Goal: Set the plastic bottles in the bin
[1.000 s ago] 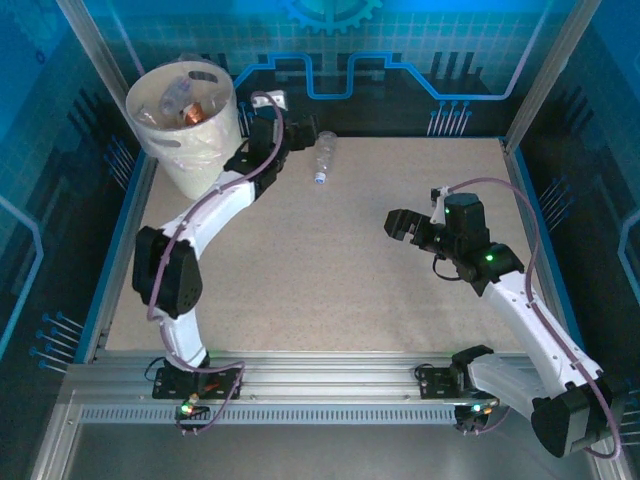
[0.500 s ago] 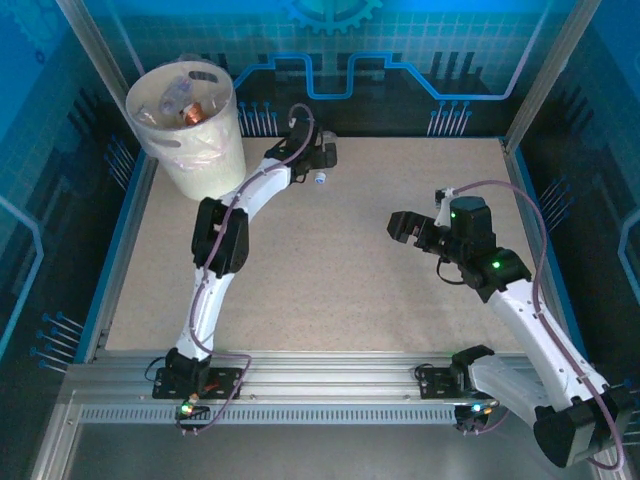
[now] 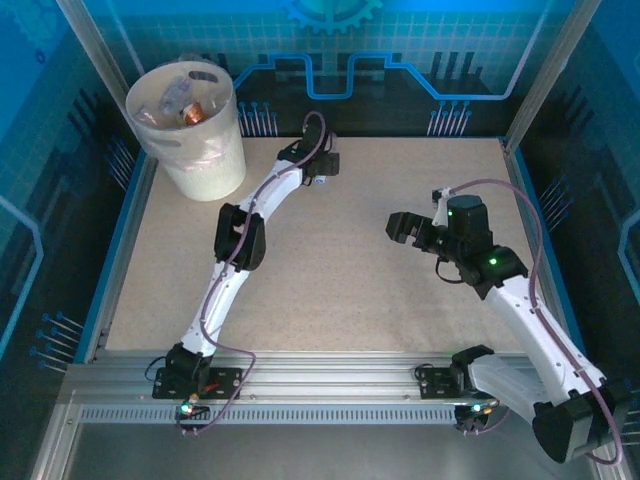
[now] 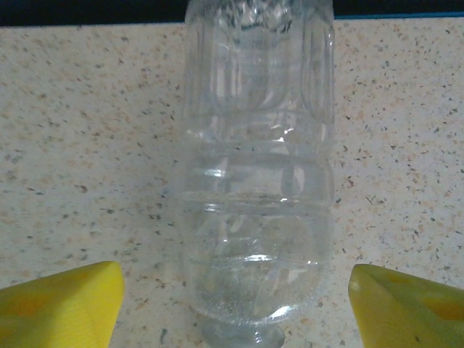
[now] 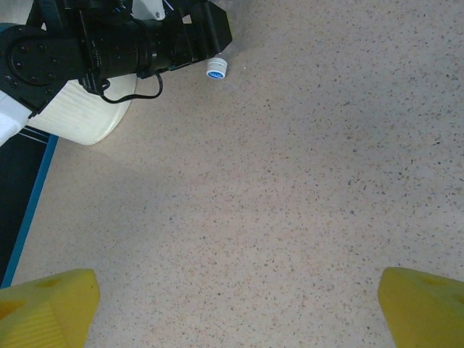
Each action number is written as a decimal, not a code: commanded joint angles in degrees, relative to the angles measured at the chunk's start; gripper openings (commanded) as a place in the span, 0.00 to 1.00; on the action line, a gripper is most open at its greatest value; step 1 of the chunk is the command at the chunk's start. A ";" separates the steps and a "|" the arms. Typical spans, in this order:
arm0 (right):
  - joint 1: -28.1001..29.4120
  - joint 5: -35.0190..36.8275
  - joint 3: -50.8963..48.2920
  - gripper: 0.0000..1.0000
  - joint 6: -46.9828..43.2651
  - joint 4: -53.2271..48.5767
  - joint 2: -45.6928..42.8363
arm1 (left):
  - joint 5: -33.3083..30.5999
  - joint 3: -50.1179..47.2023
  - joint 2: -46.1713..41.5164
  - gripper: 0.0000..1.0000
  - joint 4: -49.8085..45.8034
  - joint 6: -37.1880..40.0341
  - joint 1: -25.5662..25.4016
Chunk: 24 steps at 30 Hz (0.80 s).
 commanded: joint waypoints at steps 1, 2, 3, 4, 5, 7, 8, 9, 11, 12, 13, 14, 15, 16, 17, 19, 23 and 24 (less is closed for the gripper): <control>-0.59 0.73 -0.29 1.00 -1.64 -0.39 1.06 | 3.01 6.20 3.54 0.78 -2.57 0.86 -0.50; -0.56 0.69 -0.29 1.00 -1.88 -0.37 1.34 | 3.38 8.34 4.73 0.76 -2.81 0.80 -0.50; -0.62 0.66 -0.29 1.00 -2.07 -0.31 1.68 | 3.57 10.52 5.91 0.74 -3.17 0.44 -0.50; -0.58 0.64 -0.29 1.00 -2.17 -0.30 2.00 | 3.41 11.90 6.68 0.71 -3.39 -0.17 -0.45; -0.67 0.64 -0.29 1.00 -2.26 -0.34 2.21 | 3.55 12.04 6.90 0.69 -3.37 -0.87 -0.41; -0.73 0.73 -0.29 1.00 -2.44 -0.39 2.41 | 4.60 11.89 6.90 0.63 -3.58 -1.96 -0.16; -0.69 0.81 -0.29 1.00 -2.52 -0.30 2.42 | 4.81 11.92 6.90 0.60 -3.94 -2.14 -0.15; -0.78 0.98 -0.29 1.00 -2.66 -0.24 2.41 | 4.85 11.89 6.89 0.58 -4.40 -2.17 -0.14; -0.91 1.25 -0.21 1.00 -2.92 -0.20 2.28 | 4.83 11.89 6.81 0.54 -5.36 -2.25 0.02; -0.91 1.47 -0.07 1.00 -3.03 -0.21 2.24 | 4.77 11.93 6.73 0.52 -5.87 -2.24 0.11; -1.06 1.65 0.00 1.00 -3.05 -0.29 2.08 | 4.60 11.79 6.64 0.50 -6.43 -2.20 0.18; -1.08 1.74 0.06 1.00 -3.13 -0.30 1.99 | 4.38 11.55 6.39 0.49 -6.71 -2.04 0.20; -1.13 1.79 0.06 1.00 -3.14 -0.31 1.89 | 4.10 10.85 6.01 0.49 -6.73 -1.74 0.29; -1.16 1.85 0.06 1.00 -3.06 -0.35 1.72 | 3.66 9.62 5.32 0.48 -6.40 -1.25 0.21; -1.15 1.87 0.11 1.00 -3.01 -0.46 1.56 | 3.38 8.16 4.39 0.48 -6.00 -1.03 0.21; -1.13 1.87 0.15 1.00 -2.72 -0.75 1.24 | 3.19 3.73 1.60 0.48 -4.59 -1.27 0.21; -1.10 1.85 0.01 1.00 -2.27 -1.26 0.27 | 3.41 -10.66 -7.66 0.48 2.02 -2.25 0.12; -1.16 1.87 -0.07 1.00 -2.13 -1.27 -0.02 | 3.29 -15.07 -10.57 0.49 4.06 -2.26 0.08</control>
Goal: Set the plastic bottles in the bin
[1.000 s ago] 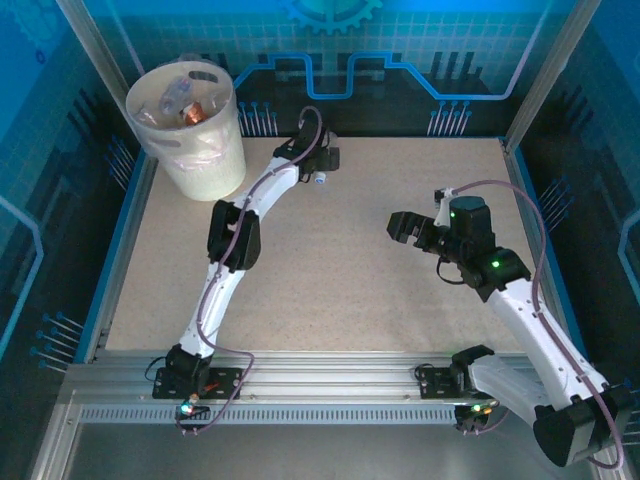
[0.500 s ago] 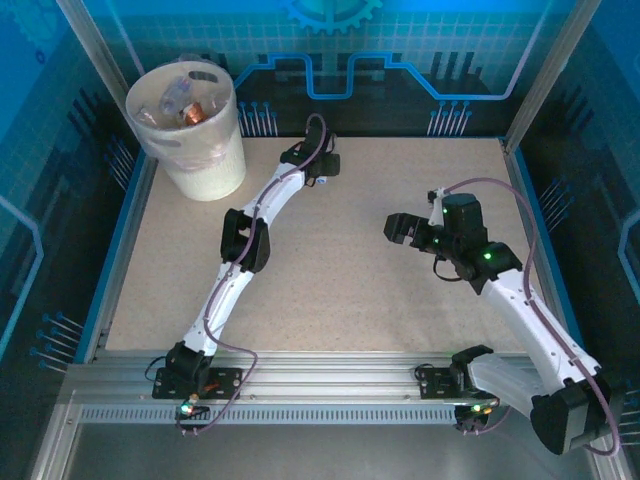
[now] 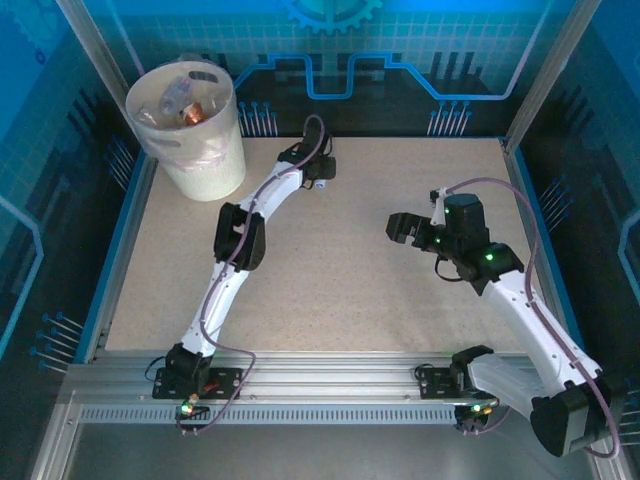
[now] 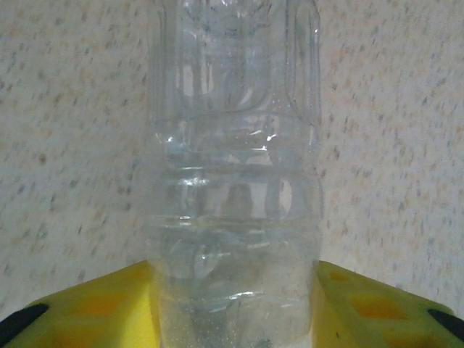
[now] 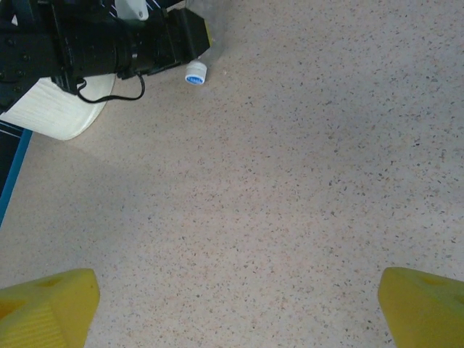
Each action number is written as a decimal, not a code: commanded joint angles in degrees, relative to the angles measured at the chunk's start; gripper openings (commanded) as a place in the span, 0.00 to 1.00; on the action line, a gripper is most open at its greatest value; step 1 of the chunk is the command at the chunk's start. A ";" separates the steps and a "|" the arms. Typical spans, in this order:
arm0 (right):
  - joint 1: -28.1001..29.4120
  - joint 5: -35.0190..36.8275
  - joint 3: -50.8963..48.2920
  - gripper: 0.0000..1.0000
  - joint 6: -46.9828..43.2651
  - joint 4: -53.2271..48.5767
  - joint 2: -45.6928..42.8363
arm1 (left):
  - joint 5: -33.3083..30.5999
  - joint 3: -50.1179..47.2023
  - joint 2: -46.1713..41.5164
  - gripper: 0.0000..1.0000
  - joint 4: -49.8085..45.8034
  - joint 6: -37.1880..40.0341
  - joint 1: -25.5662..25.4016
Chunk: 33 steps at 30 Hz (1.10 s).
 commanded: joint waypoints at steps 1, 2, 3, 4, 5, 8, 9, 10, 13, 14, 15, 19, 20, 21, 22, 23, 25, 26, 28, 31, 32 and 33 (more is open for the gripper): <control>-0.66 0.41 -0.18 1.00 0.25 -1.16 -1.87 | -0.39 -11.25 -9.31 0.49 4.13 -0.46 -0.01; -0.72 0.38 -0.25 1.00 0.43 -1.16 -2.09 | -0.35 -14.68 -11.84 0.49 5.14 -0.46 -0.06; -0.66 0.32 -0.29 1.00 0.54 -1.16 -2.45 | -0.48 -18.99 -14.51 0.49 6.29 -0.54 -0.15; -0.65 0.23 -0.29 1.00 0.62 -1.15 -2.73 | -0.69 -23.26 -17.14 0.48 7.49 -0.47 -0.27; -0.70 0.11 -0.29 1.00 0.71 -1.23 -2.99 | -0.95 -27.20 -19.34 0.48 8.67 -0.49 -0.43; -0.71 -0.02 -0.29 1.00 0.92 -1.31 -3.77 | -1.56 -41.18 -27.71 0.47 13.61 -1.28 -0.87; -0.67 -0.04 -0.29 1.00 1.13 -1.33 -3.94 | -1.72 -46.15 -30.83 0.47 15.50 -2.09 -0.89; -0.70 -0.20 -0.29 1.00 1.24 -1.34 -4.24 | -1.96 -50.83 -33.90 0.47 17.33 -2.92 -0.89; -0.66 -0.47 -0.29 1.00 1.74 -1.34 -4.71 | -1.55 -61.97 -42.32 0.47 21.40 -4.75 -0.90; -0.68 -0.54 -0.29 1.00 1.92 -1.25 -4.85 | -1.61 -64.57 -44.87 0.47 22.19 -5.09 -0.90; -0.71 -0.68 -0.29 1.00 2.10 -1.25 -4.97 | -1.91 -67.70 -47.70 0.47 22.84 -5.32 -0.87; -0.69 -1.08 -0.29 1.00 2.63 -1.09 -5.07 | -3.66 -74.27 -58.57 0.47 23.41 -4.84 -0.72; -0.73 -1.17 -0.21 1.00 2.71 -1.07 -5.12 | -3.98 -74.56 -60.77 0.47 22.99 -4.48 -0.63; -0.68 -1.33 -0.13 1.00 2.88 -1.10 -5.16 | -4.38 -74.58 -62.94 0.47 22.22 -3.92 -0.48; -0.68 -1.43 -0.05 1.00 2.99 -1.07 -5.24 | -4.72 -73.98 -64.82 0.47 21.28 -3.31 -0.31; -0.69 -1.48 -0.03 1.00 3.08 -1.03 -5.33 | -4.86 -73.35 -66.32 0.47 20.38 -2.70 0.00; -0.65 -1.53 0.02 1.00 3.34 -0.80 -5.58 | -5.02 -70.88 -69.01 0.47 18.12 -1.47 1.11; -0.64 -1.63 -0.03 1.00 3.43 -0.81 -5.68 | -4.86 -69.61 -69.88 0.47 17.34 -1.08 1.81; -0.64 -1.63 -0.11 1.00 3.56 -0.64 -5.88 | -4.56 -66.05 -71.34 0.47 15.72 0.13 3.81; -0.65 -1.86 -0.11 1.00 3.61 -0.56 -6.12 | -4.50 -59.49 -71.70 0.47 13.95 2.83 6.84; -0.64 -1.96 -0.07 1.00 3.62 -0.55 -6.13 | -4.13 -57.17 -71.45 0.47 13.46 3.44 7.86; -0.64 -2.03 -0.03 1.00 3.69 -0.54 -6.12 | -3.63 -54.69 -71.02 0.47 13.03 4.23 9.12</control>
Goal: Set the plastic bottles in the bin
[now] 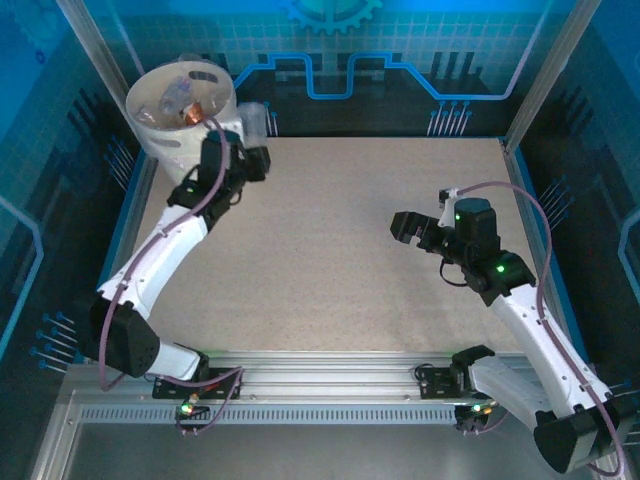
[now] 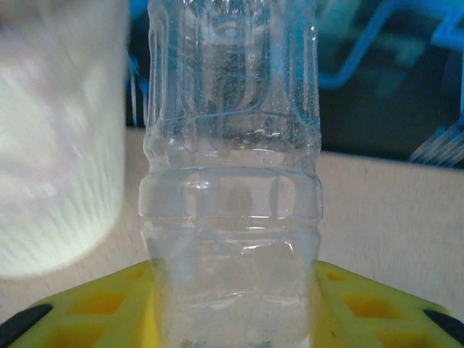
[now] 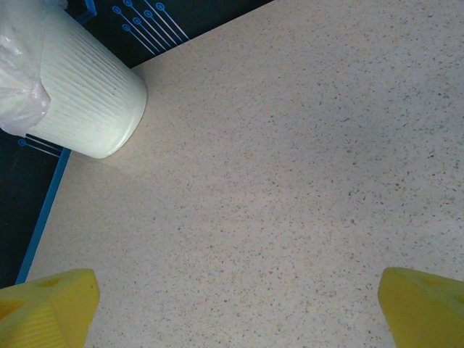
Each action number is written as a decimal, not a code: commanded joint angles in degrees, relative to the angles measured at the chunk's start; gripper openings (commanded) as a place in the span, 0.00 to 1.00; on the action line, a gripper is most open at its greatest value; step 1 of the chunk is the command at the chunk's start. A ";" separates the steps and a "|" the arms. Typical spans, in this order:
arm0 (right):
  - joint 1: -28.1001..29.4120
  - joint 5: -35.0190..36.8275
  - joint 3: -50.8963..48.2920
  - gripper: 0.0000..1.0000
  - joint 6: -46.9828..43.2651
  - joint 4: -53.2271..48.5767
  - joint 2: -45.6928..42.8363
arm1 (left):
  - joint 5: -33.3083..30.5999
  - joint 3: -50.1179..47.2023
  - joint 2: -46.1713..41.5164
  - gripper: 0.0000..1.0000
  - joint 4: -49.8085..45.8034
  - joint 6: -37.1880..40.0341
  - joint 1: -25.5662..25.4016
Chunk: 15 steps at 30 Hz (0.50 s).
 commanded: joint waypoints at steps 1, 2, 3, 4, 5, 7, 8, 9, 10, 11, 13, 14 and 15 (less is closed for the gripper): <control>-0.60 -0.89 0.05 1.00 0.84 -0.32 -0.88 | 0.00 7.77 -0.40 0.47 -2.40 4.40 3.47; -0.60 -0.89 0.06 1.00 0.84 -0.33 -0.94 | 0.20 9.48 0.07 0.47 -2.42 4.97 4.44; -0.58 -0.81 0.06 1.00 0.82 -0.41 -1.05 | 0.45 11.11 0.67 0.47 -2.45 5.65 5.58; -0.56 -0.67 -0.01 1.00 0.83 -0.41 -1.19 | 0.75 12.55 1.32 0.47 -2.66 6.07 6.55; -0.60 -0.47 -0.03 1.00 0.84 -0.42 -1.29 | 1.03 14.11 2.29 0.47 -2.82 6.43 7.64; -0.59 -0.28 -0.11 1.00 0.80 -0.28 -1.49 | 1.73 16.86 4.20 0.47 -2.97 7.29 9.50; -0.58 -0.19 -0.04 1.00 0.76 -0.33 -1.58 | 1.94 18.05 5.47 0.47 -2.81 7.92 10.40; -0.58 -0.19 0.04 1.00 0.77 -0.37 -1.55 | 2.08 19.71 6.75 0.47 -2.83 8.40 11.03; -0.60 -0.25 0.14 1.00 0.84 -0.41 -1.53 | 2.21 21.18 7.94 0.47 -2.88 8.90 11.56; -0.58 -0.28 0.24 1.00 0.84 -0.53 -1.52 | 2.07 22.64 9.34 0.47 -2.95 9.33 12.15; -0.60 -0.21 0.41 1.00 1.09 -0.76 -1.65 | 2.13 25.47 11.72 0.47 -3.07 9.79 13.18; -0.60 -0.21 0.50 1.00 1.19 -0.85 -1.74 | 2.24 26.72 12.88 0.47 -2.82 10.44 13.71; -0.58 -0.20 0.54 1.00 1.24 -1.02 -1.84 | 2.82 27.93 14.04 0.48 -2.58 11.41 14.28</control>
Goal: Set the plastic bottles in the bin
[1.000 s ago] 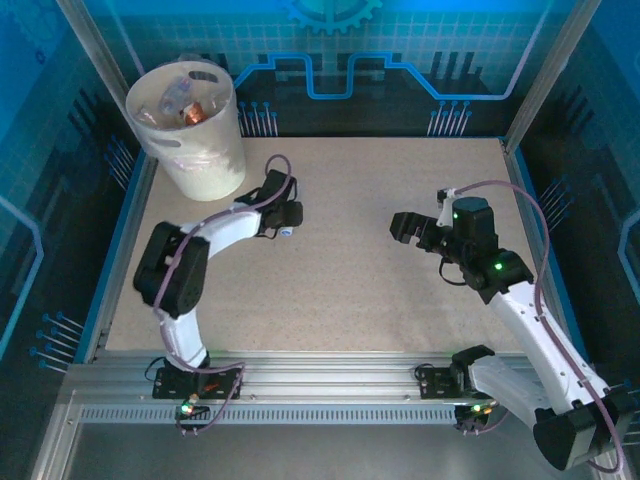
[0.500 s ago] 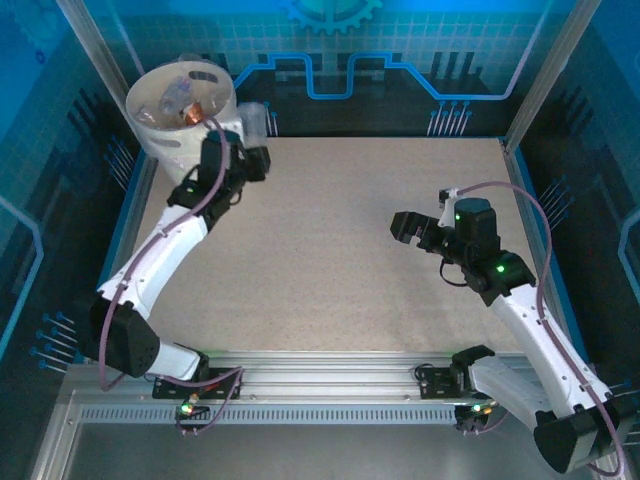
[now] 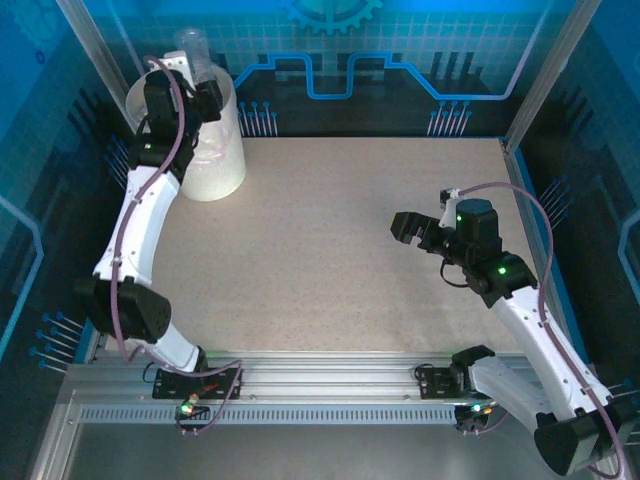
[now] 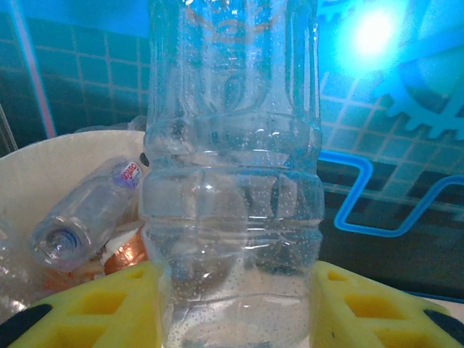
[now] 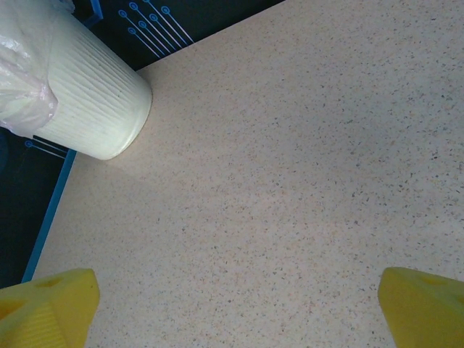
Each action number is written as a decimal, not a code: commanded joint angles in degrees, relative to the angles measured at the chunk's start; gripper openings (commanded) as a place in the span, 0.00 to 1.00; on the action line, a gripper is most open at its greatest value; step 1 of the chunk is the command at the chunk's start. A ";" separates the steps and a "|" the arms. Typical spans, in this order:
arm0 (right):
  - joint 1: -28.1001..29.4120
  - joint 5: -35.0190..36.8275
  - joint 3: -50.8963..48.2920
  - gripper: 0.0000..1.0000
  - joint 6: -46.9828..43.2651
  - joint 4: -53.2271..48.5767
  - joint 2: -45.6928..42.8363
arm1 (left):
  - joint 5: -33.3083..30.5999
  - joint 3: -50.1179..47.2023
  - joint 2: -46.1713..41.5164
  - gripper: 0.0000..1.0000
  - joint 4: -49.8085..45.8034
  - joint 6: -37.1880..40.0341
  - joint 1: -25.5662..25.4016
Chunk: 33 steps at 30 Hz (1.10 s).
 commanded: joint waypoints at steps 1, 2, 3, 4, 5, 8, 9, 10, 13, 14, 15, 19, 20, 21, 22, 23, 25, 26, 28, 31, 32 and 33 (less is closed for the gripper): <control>-0.58 0.01 0.50 1.00 0.83 -1.15 -1.23 | 2.51 4.64 3.62 0.49 -0.87 4.45 2.04; -0.60 0.18 0.50 1.00 0.81 -1.42 -1.42 | 3.57 6.18 4.89 0.49 -1.27 5.18 2.81; -0.60 0.26 0.57 1.00 0.80 -1.69 -1.69 | 4.16 7.53 6.16 0.49 -1.64 5.52 3.53; -0.59 0.43 0.59 1.00 0.71 -2.00 -1.91 | 4.44 8.49 7.26 0.49 -1.81 5.84 4.16; -0.55 0.58 0.59 1.00 0.58 -2.39 -2.37 | 4.86 9.52 8.34 0.49 -2.03 6.35 4.82; -0.60 1.55 0.20 1.00 0.10 -3.42 -3.78 | 7.93 12.50 11.48 0.49 -3.82 6.88 6.34; -0.60 1.99 -0.05 1.00 -0.07 -3.60 -4.38 | 9.43 13.70 12.63 0.49 -4.90 6.95 6.73; -0.60 2.36 -0.26 1.00 -0.21 -3.71 -4.86 | 10.18 14.79 13.70 0.50 -6.02 7.01 7.02; -0.58 3.38 -0.29 1.00 -0.60 -3.82 -6.12 | 9.32 18.46 17.12 0.52 -9.69 7.49 7.57; -0.60 3.62 -0.29 1.00 -0.70 -3.90 -6.41 | 8.70 19.32 17.97 0.55 -10.41 7.45 7.81; -0.59 3.70 -0.29 1.00 -0.86 -4.04 -6.48 | 8.31 20.25 18.81 0.62 -11.07 7.13 8.01; -0.58 4.08 -0.21 1.00 -1.29 -4.69 -6.62 | 8.19 23.78 19.57 0.91 -13.76 6.10 8.19; -0.66 4.18 -0.20 1.00 -1.40 -4.71 -6.62 | 8.64 24.17 19.04 0.94 -14.01 5.56 8.19; -0.69 4.33 -0.14 1.00 -1.46 -4.57 -6.62 | 9.12 24.23 18.13 0.95 -13.92 4.87 8.19; -0.66 4.51 -0.20 1.00 -1.49 -4.46 -6.54 | 9.37 24.09 17.25 0.96 -13.89 4.20 8.19; -0.68 4.68 -0.20 1.00 -1.55 -4.20 -6.51 | 9.39 23.91 16.14 0.98 -13.92 3.23 8.19; -0.69 4.87 -0.29 1.00 -1.73 -3.83 -6.15 | 9.57 22.95 13.60 0.99 -14.05 0.75 8.19; -0.68 5.18 -0.29 1.00 -1.83 -3.59 -5.96 | 10.39 21.41 11.68 0.99 -13.53 -0.64 8.19; -0.68 6.15 -0.29 1.00 -2.51 -3.24 -5.61 | 12.72 16.67 7.32 0.99 -11.33 -3.78 8.19; -0.69 9.27 -0.29 1.00 -4.66 -2.96 -4.97 | 16.74 5.10 -1.57 0.99 -5.50 -9.64 8.19; -0.69 10.94 -1.78 1.00 -5.67 -2.92 -4.79 | 18.47 0.39 -4.97 0.99 -2.95 -11.69 8.21; -0.79 13.01 -2.05 1.00 -6.72 -2.78 -4.73 | 19.78 -4.37 -8.28 0.99 -0.34 -13.74 8.06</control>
